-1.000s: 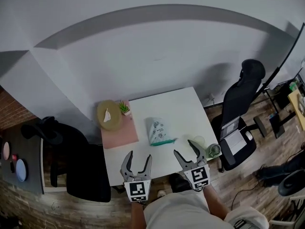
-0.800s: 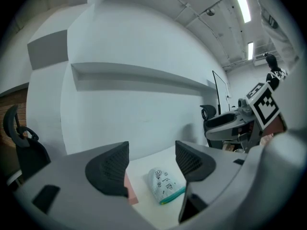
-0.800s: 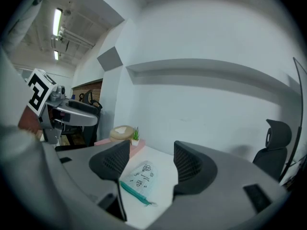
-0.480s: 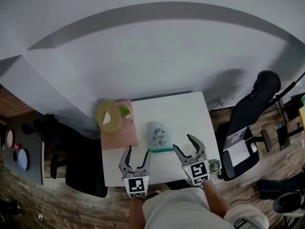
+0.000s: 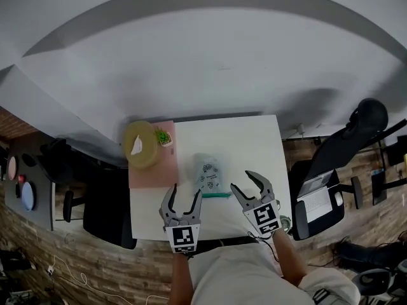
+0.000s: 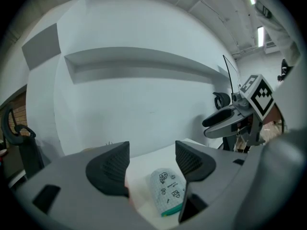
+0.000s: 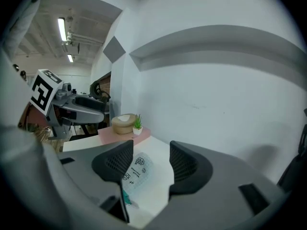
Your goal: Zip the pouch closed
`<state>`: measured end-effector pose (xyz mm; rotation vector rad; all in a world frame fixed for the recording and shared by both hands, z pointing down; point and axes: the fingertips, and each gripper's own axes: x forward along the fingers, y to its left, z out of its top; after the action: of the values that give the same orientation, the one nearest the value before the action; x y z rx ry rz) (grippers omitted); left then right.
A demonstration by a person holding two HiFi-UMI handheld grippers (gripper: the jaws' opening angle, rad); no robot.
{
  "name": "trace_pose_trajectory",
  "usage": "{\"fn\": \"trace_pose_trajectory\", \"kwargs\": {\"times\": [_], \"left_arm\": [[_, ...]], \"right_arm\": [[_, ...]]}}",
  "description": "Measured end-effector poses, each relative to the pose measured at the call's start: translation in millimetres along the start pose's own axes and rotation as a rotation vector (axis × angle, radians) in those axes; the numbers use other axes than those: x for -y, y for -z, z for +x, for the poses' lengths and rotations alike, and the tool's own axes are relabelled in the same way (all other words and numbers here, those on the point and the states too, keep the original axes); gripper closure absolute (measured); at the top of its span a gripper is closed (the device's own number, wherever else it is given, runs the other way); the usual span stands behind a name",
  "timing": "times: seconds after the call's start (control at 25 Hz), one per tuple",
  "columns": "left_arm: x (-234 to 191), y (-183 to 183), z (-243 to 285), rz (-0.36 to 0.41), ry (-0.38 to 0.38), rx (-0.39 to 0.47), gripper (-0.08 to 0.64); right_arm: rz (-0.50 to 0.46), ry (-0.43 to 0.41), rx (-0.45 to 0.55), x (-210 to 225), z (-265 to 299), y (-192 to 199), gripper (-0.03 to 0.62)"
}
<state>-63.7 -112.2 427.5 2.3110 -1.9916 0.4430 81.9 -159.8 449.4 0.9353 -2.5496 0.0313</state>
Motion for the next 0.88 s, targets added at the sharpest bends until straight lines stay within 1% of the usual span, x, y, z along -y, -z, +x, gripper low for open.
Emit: {"fn": "trace_pose_trajectory", "kwargs": {"times": [0.12, 0.24, 0.44, 0.68, 0.8, 0.88], "left_arm": [[8.5, 17.1, 6.6, -0.011, 0.029, -0.034, 0.267], [16.3, 35.5, 13.8, -0.026, 0.069, -0.065, 0.275], [34.2, 63.6, 28.5, -0.049, 0.159, -0.109, 0.301], [69.3, 101.4, 37.7, -0.084, 0.271, -0.176, 0.330], [87.8, 126.4, 37.7, -0.115, 0.317, -0.229, 0.348], [96.8, 135.5, 39.5, -0.123, 0.343, -0.246, 0.361]], "right_arm": [[-0.017, -0.033, -0.044, 0.2, 7.4, 12.8, 0.362], [-0.064, -0.078, -0.117, -3.3, 17.0, 30.1, 0.377], [-0.175, -0.162, -0.273, -15.1, 29.0, 64.5, 0.388], [-0.240, -0.261, -0.407, -27.9, 33.9, 102.5, 0.417], [-0.297, -0.326, -0.466, -35.1, 36.2, 120.0, 0.421], [-0.344, -0.379, -0.512, -40.9, 38.2, 132.6, 0.425]]}}
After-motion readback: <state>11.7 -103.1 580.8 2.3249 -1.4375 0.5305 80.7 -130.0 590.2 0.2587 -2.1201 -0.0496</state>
